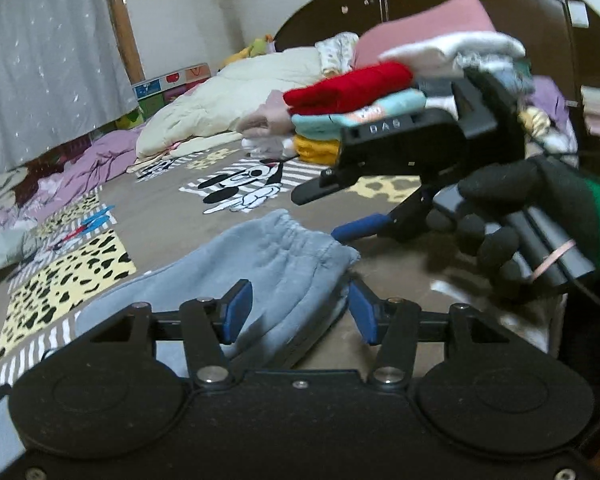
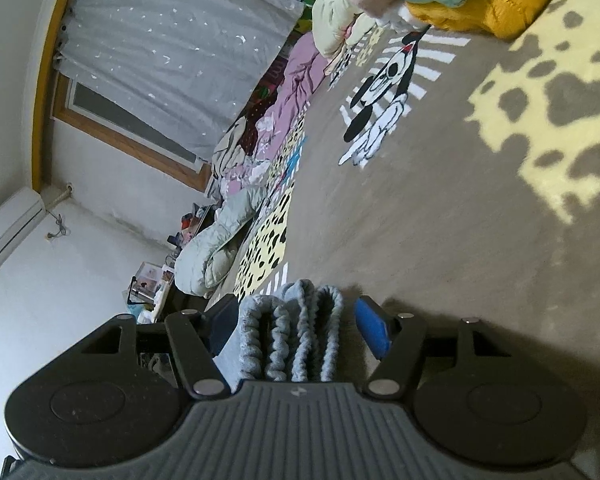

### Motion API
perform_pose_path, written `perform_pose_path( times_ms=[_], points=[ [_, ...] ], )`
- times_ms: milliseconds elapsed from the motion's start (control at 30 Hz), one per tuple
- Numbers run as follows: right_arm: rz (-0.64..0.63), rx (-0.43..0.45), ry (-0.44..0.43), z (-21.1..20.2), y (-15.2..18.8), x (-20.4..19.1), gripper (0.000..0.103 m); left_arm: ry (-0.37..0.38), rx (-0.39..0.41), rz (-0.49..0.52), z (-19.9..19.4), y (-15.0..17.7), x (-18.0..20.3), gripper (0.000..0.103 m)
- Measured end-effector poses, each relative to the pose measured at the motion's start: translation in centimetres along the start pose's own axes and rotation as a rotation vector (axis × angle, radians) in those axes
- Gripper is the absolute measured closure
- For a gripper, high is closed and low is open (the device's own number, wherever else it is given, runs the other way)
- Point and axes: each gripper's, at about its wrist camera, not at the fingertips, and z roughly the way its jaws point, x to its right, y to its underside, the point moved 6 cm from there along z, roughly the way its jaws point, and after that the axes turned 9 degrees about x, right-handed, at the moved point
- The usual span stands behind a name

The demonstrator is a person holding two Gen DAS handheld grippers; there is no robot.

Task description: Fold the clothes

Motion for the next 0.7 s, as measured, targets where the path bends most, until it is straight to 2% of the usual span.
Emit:
perform_pose_path(
  times_ms=[233, 267, 300, 333, 433, 700],
  points=[
    [-0.031, -0.018, 0.010, -0.7, -0.2, 0.3, 0.037, -0.023, -0.017, 0.099, 2.5, -0.1, 1.8, 0.051],
    [-0.032, -0.019, 0.011, -0.8, -0.2, 0.4, 0.037, -0.031, -0.023, 0.113, 2.8, 0.1, 1.9, 0.053],
    [-0.030, -0.019, 0.012, -0.8, -0.2, 0.5, 0.037, -0.033, -0.031, 0.124, 3.1, 0.4, 1.8, 0.076],
    [-0.028, -0.019, 0.011, -0.9, -0.2, 0.5, 0.037, -0.035, -0.033, 0.105, 3.1, 0.5, 1.4, 0.084],
    [-0.028, -0.018, 0.007, -0.8, -0.1, 0.4, 0.035, -0.028, -0.004, 0.012, 2.6, 0.1, -0.4, 0.087],
    [-0.064, -0.023, -0.008, -0.4, 0.3, -0.5, 0.035, -0.126, 0.135, -0.304, -1.3, -1.4, -8.4, 0.090]
  ],
)
